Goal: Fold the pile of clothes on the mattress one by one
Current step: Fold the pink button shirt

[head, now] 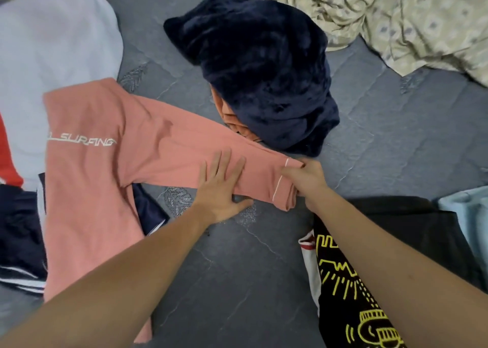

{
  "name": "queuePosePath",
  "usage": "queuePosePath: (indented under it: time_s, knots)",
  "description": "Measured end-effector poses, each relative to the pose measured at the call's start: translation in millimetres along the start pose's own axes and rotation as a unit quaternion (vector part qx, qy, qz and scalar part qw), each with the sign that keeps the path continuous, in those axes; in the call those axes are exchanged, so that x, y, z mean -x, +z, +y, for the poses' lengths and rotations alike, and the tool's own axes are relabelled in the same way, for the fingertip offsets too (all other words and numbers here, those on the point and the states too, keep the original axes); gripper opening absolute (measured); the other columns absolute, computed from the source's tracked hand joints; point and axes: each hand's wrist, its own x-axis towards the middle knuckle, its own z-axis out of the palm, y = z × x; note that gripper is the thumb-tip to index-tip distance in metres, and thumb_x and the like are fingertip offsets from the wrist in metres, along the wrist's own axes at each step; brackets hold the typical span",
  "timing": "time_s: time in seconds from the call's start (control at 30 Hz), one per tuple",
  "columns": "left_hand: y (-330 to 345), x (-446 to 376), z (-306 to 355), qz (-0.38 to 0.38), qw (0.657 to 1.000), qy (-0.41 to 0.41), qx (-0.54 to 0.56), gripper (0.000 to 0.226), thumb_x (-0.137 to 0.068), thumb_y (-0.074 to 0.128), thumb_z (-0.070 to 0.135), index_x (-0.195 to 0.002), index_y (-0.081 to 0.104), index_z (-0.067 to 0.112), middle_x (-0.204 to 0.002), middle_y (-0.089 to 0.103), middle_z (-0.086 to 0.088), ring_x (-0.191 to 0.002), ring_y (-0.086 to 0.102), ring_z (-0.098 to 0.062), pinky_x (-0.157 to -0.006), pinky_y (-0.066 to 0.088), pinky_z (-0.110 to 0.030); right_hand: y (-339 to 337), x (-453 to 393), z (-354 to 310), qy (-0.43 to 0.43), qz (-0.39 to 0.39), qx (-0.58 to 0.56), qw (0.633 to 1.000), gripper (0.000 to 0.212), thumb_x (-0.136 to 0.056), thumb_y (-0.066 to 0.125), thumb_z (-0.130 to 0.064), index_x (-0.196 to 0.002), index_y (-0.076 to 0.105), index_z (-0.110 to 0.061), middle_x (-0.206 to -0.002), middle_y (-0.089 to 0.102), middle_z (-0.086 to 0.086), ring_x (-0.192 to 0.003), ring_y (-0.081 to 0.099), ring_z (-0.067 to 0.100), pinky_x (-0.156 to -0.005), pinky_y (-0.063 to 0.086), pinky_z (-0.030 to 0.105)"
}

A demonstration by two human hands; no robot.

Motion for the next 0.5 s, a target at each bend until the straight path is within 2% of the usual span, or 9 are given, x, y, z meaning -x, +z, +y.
queuePosePath:
  time_s: [0.07,0.13,0.2,0.27,0.33,0.4,0.43,0.47,0.5]
  knots:
    - [-11,7,-1,0.001,0.997,0.014,0.072,0.117,-0.075,0.059,0.082,-0.165,0.007,0.03,-0.173,-0.012,-0.007,-0.159,-0.015,-0.025,-0.128,-0.003,-0.055,12,7,-7,-0.001,-0.011,-0.03,0.999,0.018,-0.079,0.083,-0.016,-0.09,0.069,-0.015,-0.097,0.075,0.015,-0.093,0.074,0.033,-0.082,0.063,0.054]
    - [-23,15,0,0.004,0.982,0.014,0.187,0.124,-0.072,0.08,0.069,-0.165,0.014,0.021,-0.173,0.01,-0.005,-0.16,0.006,-0.021,-0.129,0.01,-0.045,29,20,-22,0.001,-0.035,-0.058,0.998,0.01,-0.086,0.077,-0.014,-0.093,0.071,-0.012,-0.098,0.075,0.017,-0.092,0.075,0.032,-0.078,0.064,0.054]
    - [-35,27,3,-0.012,0.952,0.004,0.305,0.132,-0.063,0.092,0.059,-0.165,0.017,0.022,-0.167,0.029,0.005,-0.153,0.027,-0.01,-0.125,0.024,-0.03,51,31,-40,-0.006,-0.048,-0.073,0.996,0.012,-0.09,0.073,-0.017,-0.101,0.074,-0.012,-0.099,0.076,0.015,-0.093,0.075,0.029,-0.078,0.065,0.052]
    - [-41,34,3,0.004,0.919,-0.018,0.394,0.13,-0.057,0.099,0.048,-0.161,0.025,0.027,-0.153,0.044,0.019,-0.138,0.045,0.004,-0.114,0.034,-0.016,73,41,-56,-0.006,-0.046,-0.082,0.996,0.019,-0.089,0.074,-0.02,-0.105,0.076,-0.011,-0.098,0.077,0.013,-0.093,0.075,0.028,-0.079,0.065,0.051]
    - [-46,31,-4,0.051,0.875,-0.078,0.476,0.117,-0.062,0.1,0.028,-0.156,0.032,0.026,-0.138,0.055,0.021,-0.124,0.055,0.007,-0.103,0.04,-0.01,91,52,-73,0.025,-0.085,-0.122,0.989,0.018,-0.091,0.073,-0.018,-0.104,0.073,-0.006,-0.095,0.076,0.016,-0.086,0.075,0.029,-0.072,0.066,0.045]
    - [-57,24,-23,0.098,0.834,-0.143,0.524,0.088,-0.072,0.093,0.009,-0.146,0.046,0.016,-0.127,0.065,0.006,-0.118,0.064,-0.011,-0.097,0.051,-0.022,106,63,-86,0.053,-0.181,-0.152,0.97,0.021,-0.099,0.066,-0.023,-0.106,0.072,-0.004,-0.097,0.076,0.017,-0.085,0.075,0.029,-0.076,0.064,0.039]
    - [-61,19,-33,0.113,0.829,-0.166,0.523,0.062,-0.078,0.086,0.006,-0.131,0.056,0.014,-0.116,0.069,0.001,-0.109,0.068,-0.02,-0.088,0.055,-0.027,110,65,-89,0.046,-0.221,-0.149,0.963,0.026,-0.102,0.061,-0.026,-0.111,0.07,-0.003,-0.103,0.076,0.018,-0.091,0.075,0.029,-0.085,0.062,0.04]
    - [-68,17,-43,0.123,0.835,-0.186,0.504,0.036,-0.083,0.08,0.006,-0.114,0.062,0.013,-0.102,0.071,-0.001,-0.097,0.07,-0.024,-0.074,0.055,-0.025,114,67,-91,0.029,-0.236,-0.141,0.961,0.027,-0.103,0.06,-0.025,-0.115,0.069,-0.003,-0.109,0.076,0.018,-0.098,0.074,0.029,-0.094,0.059,0.041]
    - [-76,16,-56,0.129,0.843,-0.204,0.481,0.02,-0.088,0.073,0.006,-0.103,0.063,0.012,-0.091,0.07,-0.002,-0.087,0.068,-0.024,-0.062,0.052,-0.022,122,67,-93,0.001,-0.22,-0.132,0.967,0.023,-0.102,0.063,-0.021,-0.114,0.07,-0.004,-0.113,0.075,0.017,-0.106,0.073,0.03,-0.101,0.056,0.04]
